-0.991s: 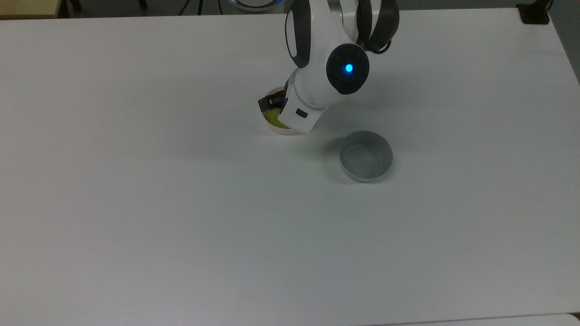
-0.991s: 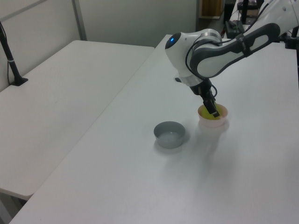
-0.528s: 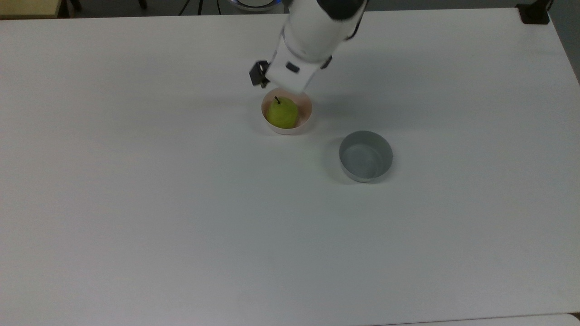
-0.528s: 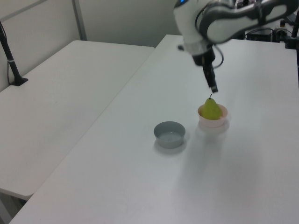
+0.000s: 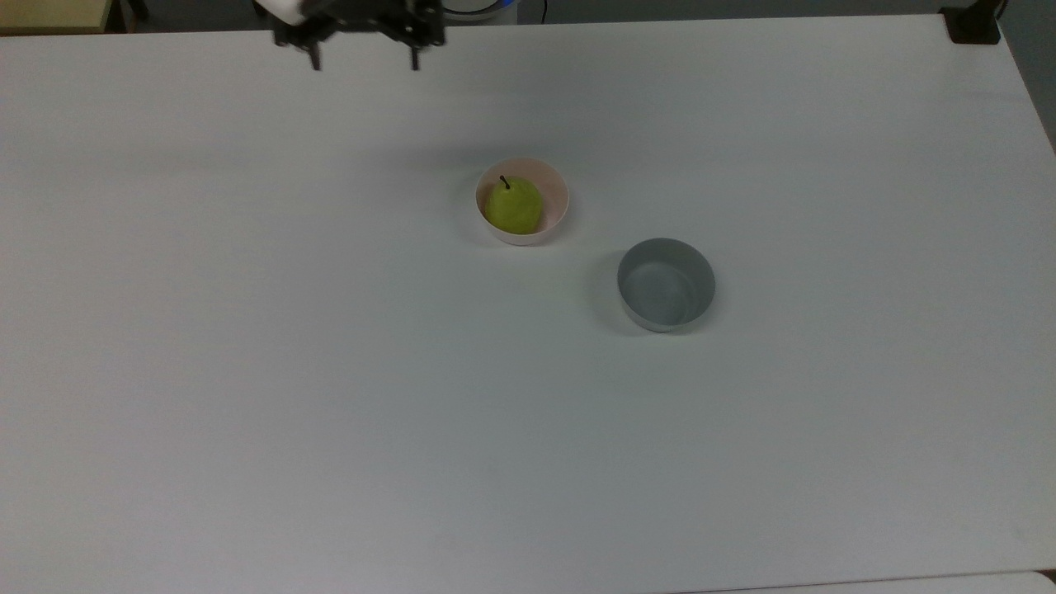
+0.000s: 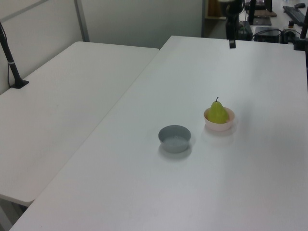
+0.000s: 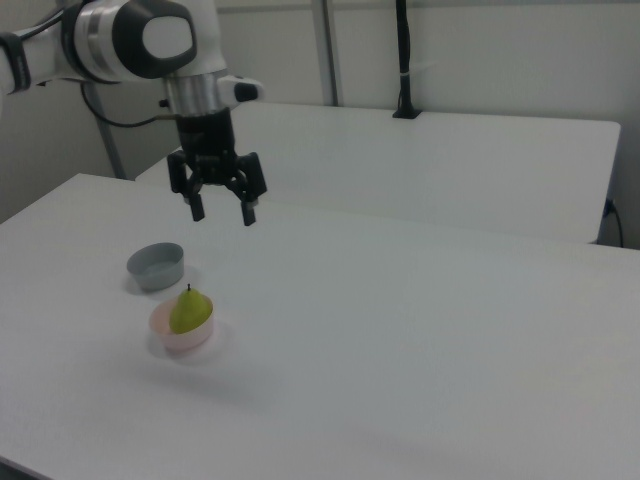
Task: Place the pear in the bowl
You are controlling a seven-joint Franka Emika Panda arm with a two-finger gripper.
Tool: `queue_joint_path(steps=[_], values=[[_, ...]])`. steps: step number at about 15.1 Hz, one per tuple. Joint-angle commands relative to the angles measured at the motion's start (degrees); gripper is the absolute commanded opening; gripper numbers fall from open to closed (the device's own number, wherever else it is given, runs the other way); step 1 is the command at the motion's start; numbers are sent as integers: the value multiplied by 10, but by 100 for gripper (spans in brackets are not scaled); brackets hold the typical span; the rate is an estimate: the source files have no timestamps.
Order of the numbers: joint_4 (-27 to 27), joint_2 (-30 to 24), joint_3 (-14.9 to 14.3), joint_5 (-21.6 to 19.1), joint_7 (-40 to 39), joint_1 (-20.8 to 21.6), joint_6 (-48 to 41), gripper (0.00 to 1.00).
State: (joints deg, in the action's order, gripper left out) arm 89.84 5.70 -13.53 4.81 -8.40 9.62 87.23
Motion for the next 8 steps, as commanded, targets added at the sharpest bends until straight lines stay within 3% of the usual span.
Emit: queue_joint_path(steps=[1, 8], values=[[8, -15, 3, 1, 5, -30, -1, 100], [-4, -6, 4, 3, 21, -46, 9, 100]])
